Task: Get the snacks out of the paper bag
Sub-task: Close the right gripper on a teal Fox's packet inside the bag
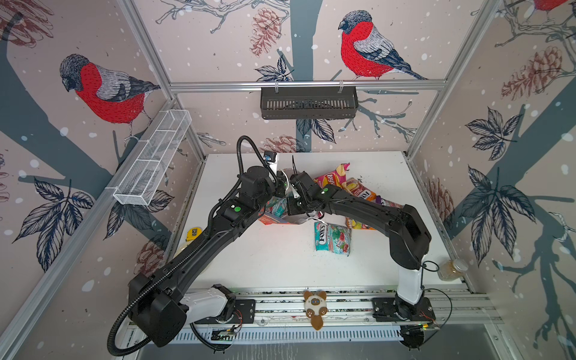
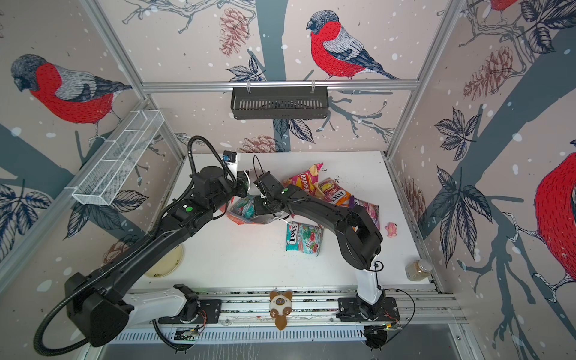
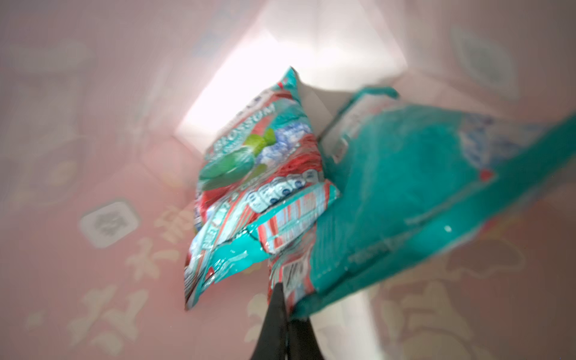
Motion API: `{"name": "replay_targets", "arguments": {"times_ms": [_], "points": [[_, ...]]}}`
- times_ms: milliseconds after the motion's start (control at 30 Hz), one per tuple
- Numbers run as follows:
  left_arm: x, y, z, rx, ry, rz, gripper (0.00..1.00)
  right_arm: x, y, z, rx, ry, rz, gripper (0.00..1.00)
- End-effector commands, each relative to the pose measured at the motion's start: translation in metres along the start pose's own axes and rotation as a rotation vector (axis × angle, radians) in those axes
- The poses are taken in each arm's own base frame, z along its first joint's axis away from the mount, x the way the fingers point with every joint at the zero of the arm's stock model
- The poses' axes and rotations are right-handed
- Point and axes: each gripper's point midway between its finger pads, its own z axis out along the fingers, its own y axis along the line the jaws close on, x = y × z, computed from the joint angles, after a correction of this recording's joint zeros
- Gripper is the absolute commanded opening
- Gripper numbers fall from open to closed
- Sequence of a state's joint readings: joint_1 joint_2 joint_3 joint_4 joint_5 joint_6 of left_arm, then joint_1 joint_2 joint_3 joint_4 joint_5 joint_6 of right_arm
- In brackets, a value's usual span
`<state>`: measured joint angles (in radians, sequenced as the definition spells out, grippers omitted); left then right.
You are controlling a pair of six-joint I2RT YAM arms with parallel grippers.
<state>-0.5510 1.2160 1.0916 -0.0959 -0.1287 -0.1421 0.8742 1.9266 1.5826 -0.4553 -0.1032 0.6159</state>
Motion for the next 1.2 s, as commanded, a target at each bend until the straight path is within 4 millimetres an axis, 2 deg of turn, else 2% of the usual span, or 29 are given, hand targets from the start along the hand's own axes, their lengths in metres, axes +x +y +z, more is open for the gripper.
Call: {"name": "replay_targets", "arguments": {"times_ms": [0,500,833,1167], "points": [[-0.008,0.004,-0.003,-0.014,-0.036,-0.012,0.0,-0.016,0.008,-0.013,-0.007,-0.073,-0.044,0.0],[-0.011,0.009,0.0,-0.05,-0.036,-0.011,0.0,-0.045,0.025,-0.06,-0.03,-0.207,-0.126,0.0],[-0.014,0.019,0.001,-0.11,-0.03,0.017,0.0,-0.063,0.032,-0.094,-0.034,-0.292,-0.159,0.0],[-0.017,0.027,0.002,-0.142,-0.027,0.011,0.0,-0.073,0.046,-0.124,-0.092,-0.374,-0.202,0.0]]}}
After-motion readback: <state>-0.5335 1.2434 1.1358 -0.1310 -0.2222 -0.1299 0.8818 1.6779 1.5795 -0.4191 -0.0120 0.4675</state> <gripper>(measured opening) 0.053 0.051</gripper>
